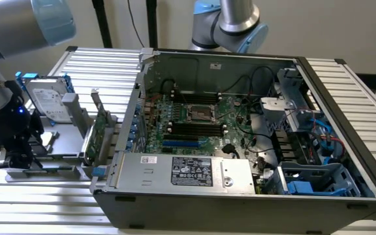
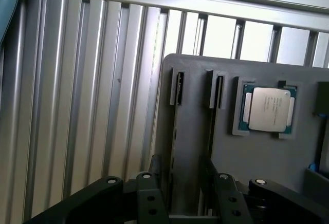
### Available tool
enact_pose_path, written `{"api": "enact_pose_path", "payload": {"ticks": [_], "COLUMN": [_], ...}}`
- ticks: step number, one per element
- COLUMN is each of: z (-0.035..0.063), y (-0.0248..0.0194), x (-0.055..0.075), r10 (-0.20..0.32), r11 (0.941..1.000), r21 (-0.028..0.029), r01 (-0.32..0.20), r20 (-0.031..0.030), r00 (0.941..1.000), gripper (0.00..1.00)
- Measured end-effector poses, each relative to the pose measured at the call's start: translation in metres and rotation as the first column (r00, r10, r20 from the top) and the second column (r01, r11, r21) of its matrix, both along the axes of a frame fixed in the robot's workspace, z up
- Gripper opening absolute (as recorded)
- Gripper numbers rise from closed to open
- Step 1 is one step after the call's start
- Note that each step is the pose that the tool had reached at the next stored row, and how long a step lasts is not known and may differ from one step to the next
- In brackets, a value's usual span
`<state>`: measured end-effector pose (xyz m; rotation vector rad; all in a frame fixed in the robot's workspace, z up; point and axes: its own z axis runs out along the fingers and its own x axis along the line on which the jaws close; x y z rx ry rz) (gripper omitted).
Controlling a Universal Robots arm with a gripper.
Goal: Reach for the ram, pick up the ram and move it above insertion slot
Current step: 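Pick up the ram and move it above insertion slot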
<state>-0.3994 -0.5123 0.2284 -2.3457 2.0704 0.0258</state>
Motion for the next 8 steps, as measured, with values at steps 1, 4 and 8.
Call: {"api": "enact_pose_path", "payload": {"ticks": [1,4,8], "z": [-0.0018,-0.0074,-0.0146], "y": [0.0000,0.0000,0.0000], "x": [0.000,0.000,0.000], "r10": [0.000,0.000,0.000], "r11": [1.0000,1.0000,1.0000], "r21": [0.0001,0.0000,0.0001], "r01": [0.000,0.000,0.000], "r20": [0.0001,0.0000,0.0000], "r00": [1.0000,1.0000,1.0000], "gripper": [0.42,0.42,0.42]}}
